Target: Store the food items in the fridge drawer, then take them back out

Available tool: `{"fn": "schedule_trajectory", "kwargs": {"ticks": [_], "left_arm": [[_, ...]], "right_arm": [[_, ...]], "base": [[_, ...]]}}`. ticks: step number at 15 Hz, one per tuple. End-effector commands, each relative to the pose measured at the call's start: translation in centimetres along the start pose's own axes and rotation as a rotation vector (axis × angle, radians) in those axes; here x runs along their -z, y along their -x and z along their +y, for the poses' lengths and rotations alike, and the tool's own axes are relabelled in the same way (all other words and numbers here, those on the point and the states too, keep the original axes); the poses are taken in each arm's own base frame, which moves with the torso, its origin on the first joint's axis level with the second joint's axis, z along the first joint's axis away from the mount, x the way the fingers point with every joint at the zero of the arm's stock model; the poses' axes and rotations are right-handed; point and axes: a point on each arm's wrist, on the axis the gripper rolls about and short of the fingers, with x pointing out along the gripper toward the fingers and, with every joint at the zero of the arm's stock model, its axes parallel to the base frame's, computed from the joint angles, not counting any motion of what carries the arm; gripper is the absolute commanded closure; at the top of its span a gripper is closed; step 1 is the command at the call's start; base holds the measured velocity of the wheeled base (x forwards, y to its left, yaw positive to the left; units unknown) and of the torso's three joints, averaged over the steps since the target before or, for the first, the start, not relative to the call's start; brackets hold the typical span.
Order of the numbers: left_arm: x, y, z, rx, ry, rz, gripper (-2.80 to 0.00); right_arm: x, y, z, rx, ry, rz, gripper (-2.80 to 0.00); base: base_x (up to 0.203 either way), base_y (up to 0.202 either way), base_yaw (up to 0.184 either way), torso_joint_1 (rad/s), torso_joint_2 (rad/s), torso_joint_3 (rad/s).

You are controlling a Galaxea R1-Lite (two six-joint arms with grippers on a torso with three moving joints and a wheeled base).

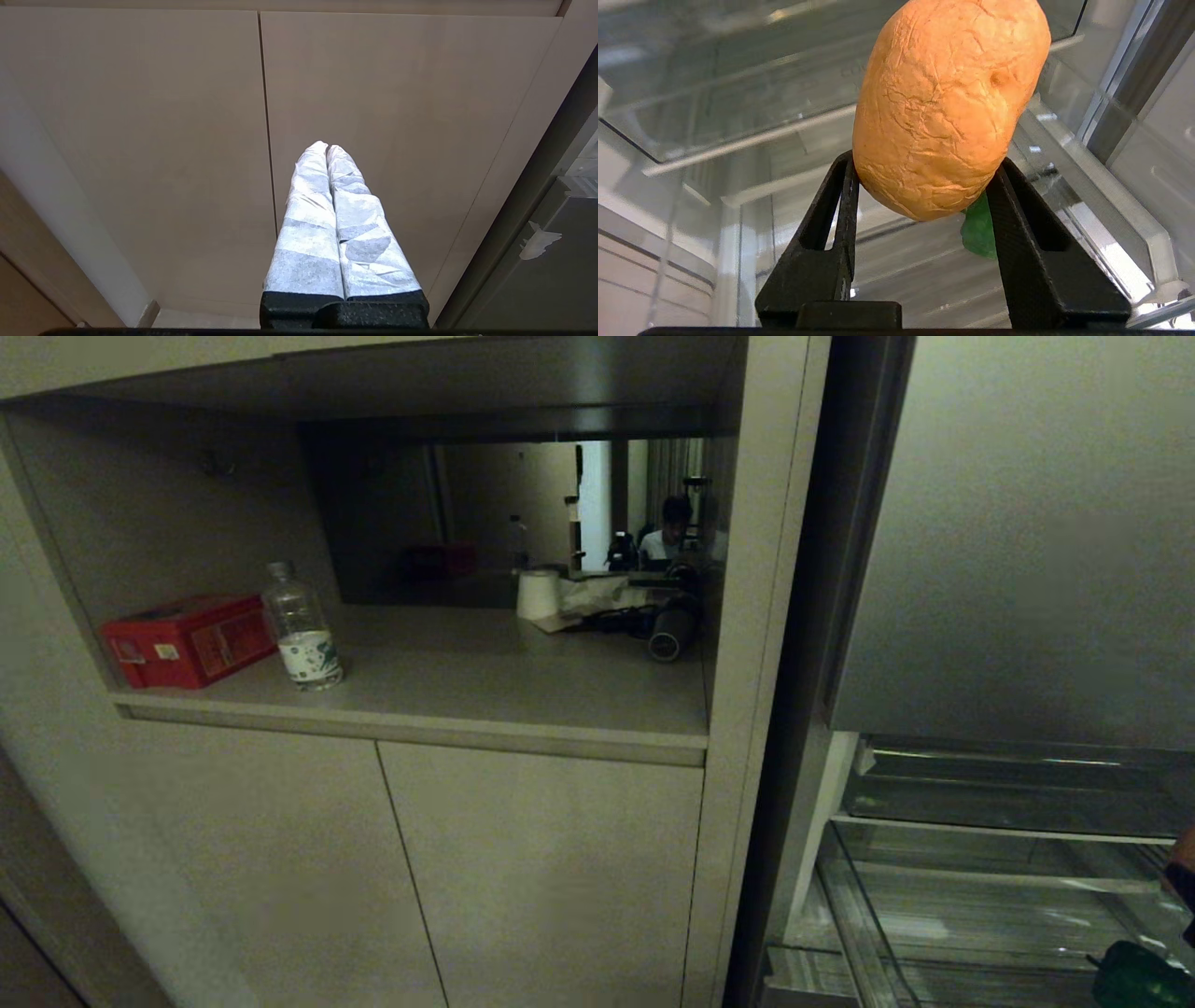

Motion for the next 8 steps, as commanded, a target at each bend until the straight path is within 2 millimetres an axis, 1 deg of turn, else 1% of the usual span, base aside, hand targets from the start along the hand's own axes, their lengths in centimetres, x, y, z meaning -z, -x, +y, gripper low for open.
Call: {"fn": "schedule_trajectory", "kwargs": {"ticks": [1,8], "left_arm": [[0.00,0.00,0.00,0.000,0.001,0.001,0.00],[0.00,0.00,0.00,0.000,0.001,0.001,0.00]], "right_arm": [[0.10,1.17,0.04,-0.002,0.002,-0.034,0.00],[-0.04,1.49,0.07,-0.005,0.000,-0.051,0.00]], "base": [[0.000,0.000,0.000,0.000,0.00,0.000],[0.000,0.000,0.000,0.000,0.00,0.000]]}}
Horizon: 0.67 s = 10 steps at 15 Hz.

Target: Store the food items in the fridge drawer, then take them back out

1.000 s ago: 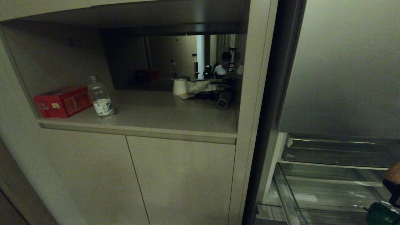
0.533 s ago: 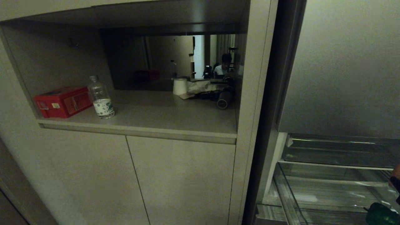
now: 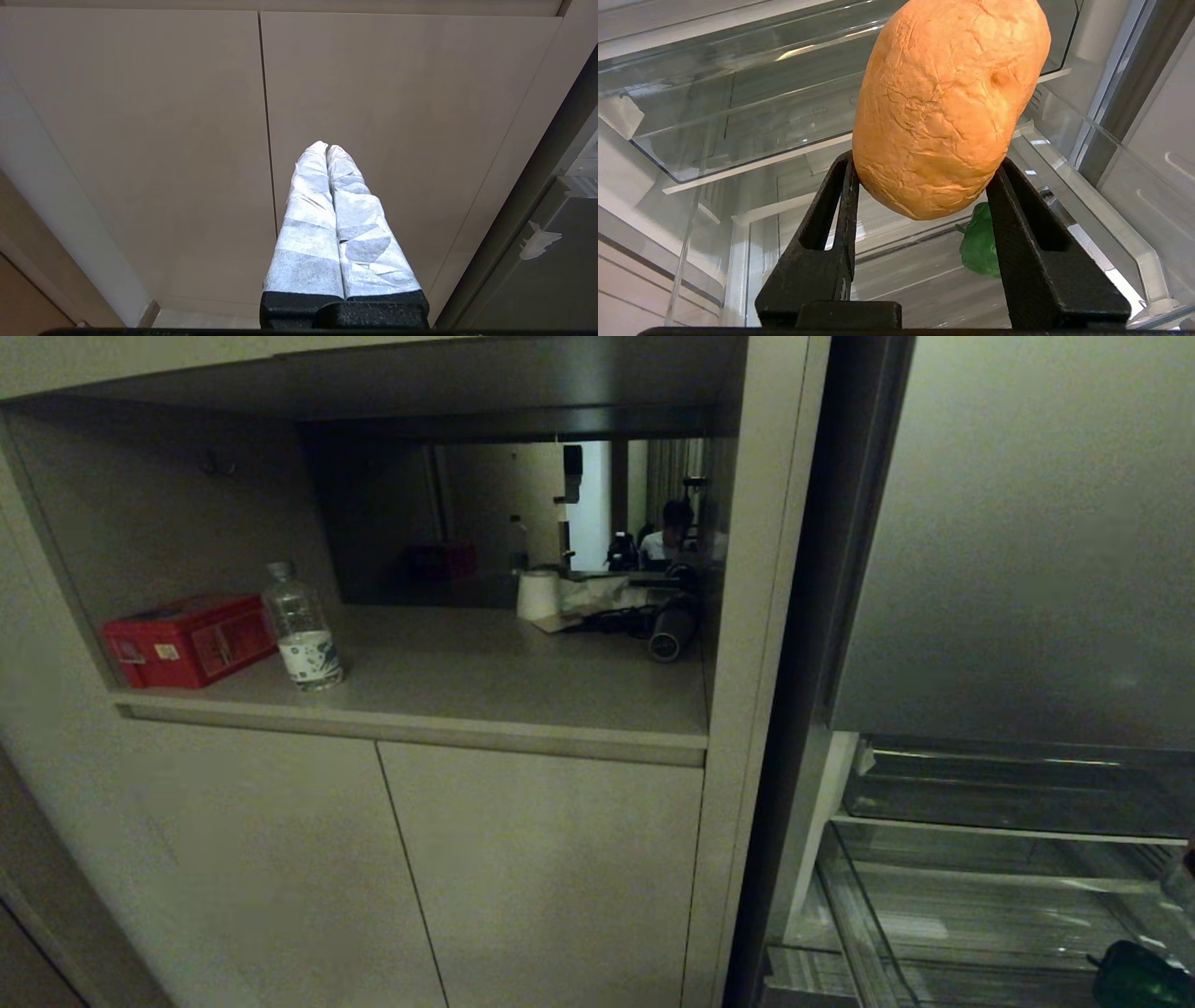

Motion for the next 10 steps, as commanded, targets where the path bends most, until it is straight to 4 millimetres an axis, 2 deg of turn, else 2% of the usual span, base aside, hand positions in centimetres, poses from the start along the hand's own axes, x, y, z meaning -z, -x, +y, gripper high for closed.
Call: {"fn": "schedule_trajectory", "kwargs": {"ticks": [1,10], "left_arm": [[0.00,0.00,0.00,-0.002,0.001,0.001,0.00],[0.00,0.00,0.00,-0.001,0.001,0.001,0.00]], "right_arm": [[0.68,0.42,-0.04,0.001,-0.006,0.022,0.00],[0.32,0.59,-0.03,0.011,0.006,-0.005,0.00]], "base": [[0.000,0.000,0.000,0.000,0.00,0.000],[0.000,0.000,0.000,0.000,0.00,0.000]]}}
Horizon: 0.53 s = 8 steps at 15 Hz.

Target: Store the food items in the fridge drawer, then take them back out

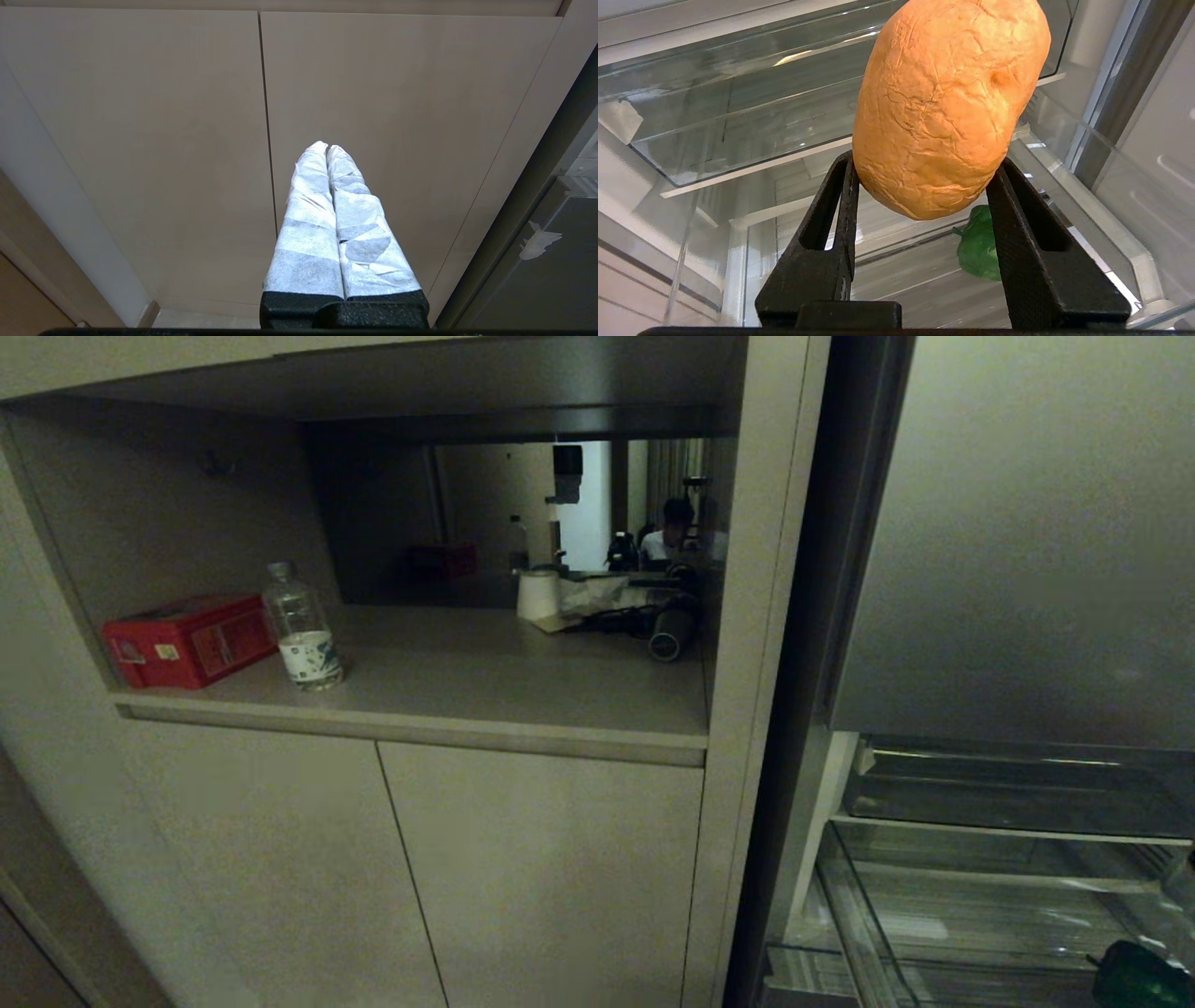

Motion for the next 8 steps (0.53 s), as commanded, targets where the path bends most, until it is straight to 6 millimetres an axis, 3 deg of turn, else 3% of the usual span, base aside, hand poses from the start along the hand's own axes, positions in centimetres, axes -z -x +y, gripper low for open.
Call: {"fn": "schedule_trajectory", "kwargs": {"ticks": [1,8], "left_arm": [[0.0,0.0,0.0,0.000,0.000,0.000,0.00],[0.0,0.0,0.0,-0.001,0.000,0.000,0.00]], "right_arm": [[0.0,0.6,0.0,0.010,0.003,-0.019,0.00],[-3.3,1.4,-0.8,0.178,-0.001,-0.214,0.00]], "base": [[0.000,0.000,0.000,0.000,0.00,0.000],[0.000,0.000,0.000,0.000,0.00,0.000]]}}
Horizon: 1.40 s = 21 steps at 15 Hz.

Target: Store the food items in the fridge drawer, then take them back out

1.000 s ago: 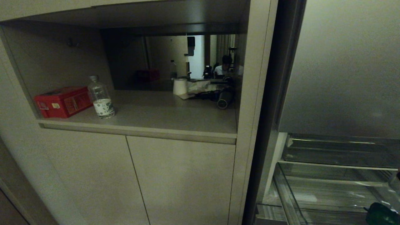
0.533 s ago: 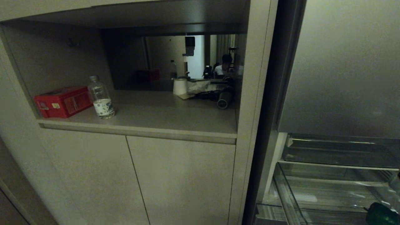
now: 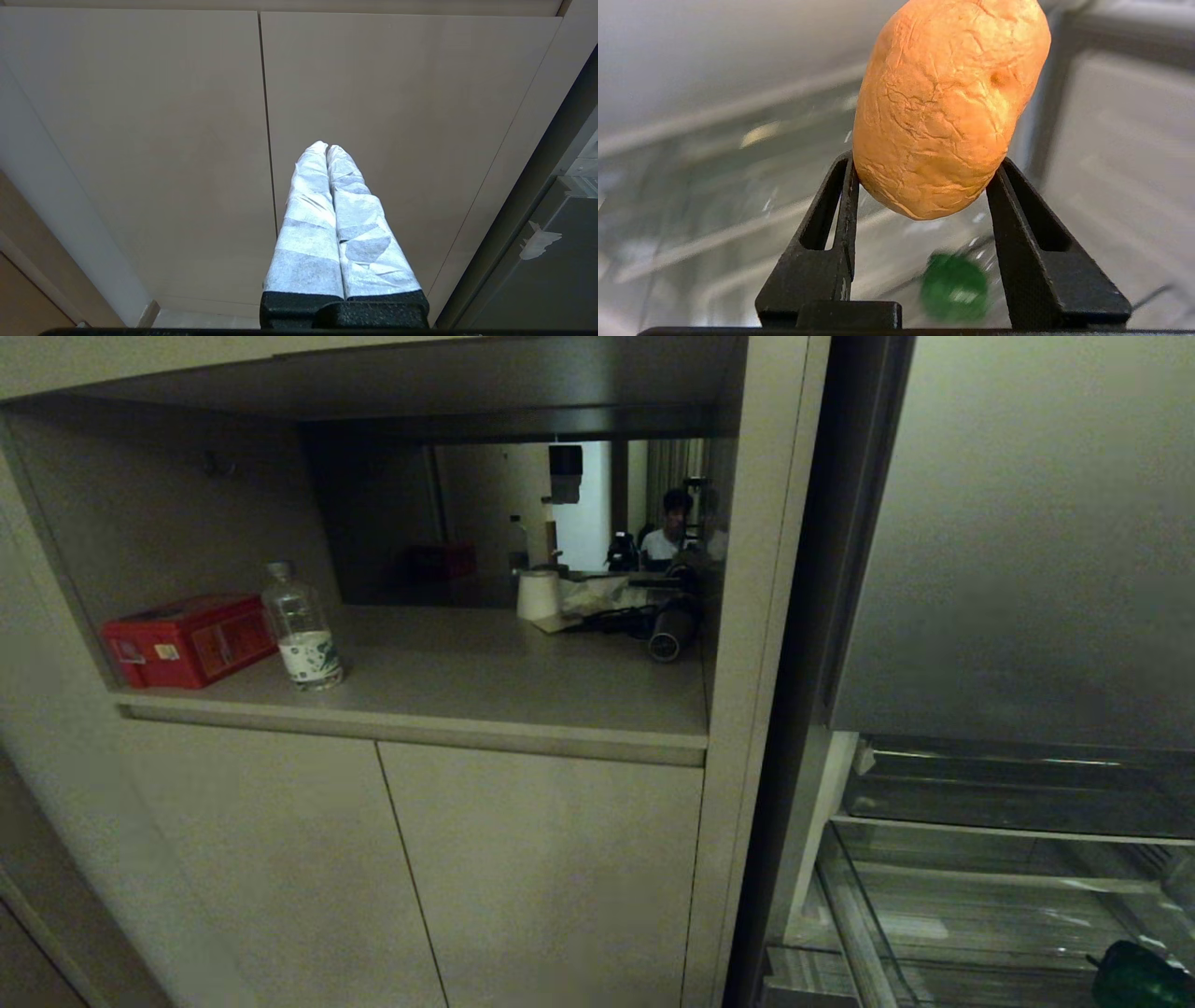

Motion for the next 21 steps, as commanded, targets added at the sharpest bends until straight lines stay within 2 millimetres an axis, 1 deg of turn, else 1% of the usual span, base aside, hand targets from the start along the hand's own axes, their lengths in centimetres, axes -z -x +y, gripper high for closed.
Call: {"fn": "schedule_trajectory", "kwargs": {"ticks": [1,6,9,14,16,21], "left_arm": [[0.0,0.0,0.0,-0.001,0.001,0.000,0.00],[0.0,0.0,0.0,-0.001,0.001,0.000,0.00],[0.0,0.0,0.0,-0.001,0.001,0.000,0.00],[0.0,0.0,0.0,-0.002,0.001,0.000,0.00],[0.0,0.0,0.0,-0.001,0.001,0.000,0.00],[0.0,0.0,0.0,-0.001,0.001,0.000,0.00]], "right_arm": [[-1.2,0.6,-0.6,0.048,-0.005,-0.080,0.00],[-1.7,2.0,-0.7,0.051,0.004,-0.106,0.00],[-2.0,3.4,-0.7,0.057,0.077,-0.144,0.00],[-2.3,4.6,-0.7,0.060,0.113,-0.132,0.00],[-2.3,4.7,-0.7,0.060,0.113,-0.141,0.00],[-2.7,4.9,-0.8,0.066,0.112,-0.164,0.00]], "base": [[0.000,0.000,0.000,0.000,0.00,0.000],[0.000,0.000,0.000,0.000,0.00,0.000],[0.000,0.000,0.000,0.000,0.00,0.000],[0.000,0.000,0.000,0.000,0.00,0.000],[-0.008,0.001,-0.074,0.002,0.00,0.004],[-0.002,0.006,-0.168,0.001,0.00,0.002]]}}
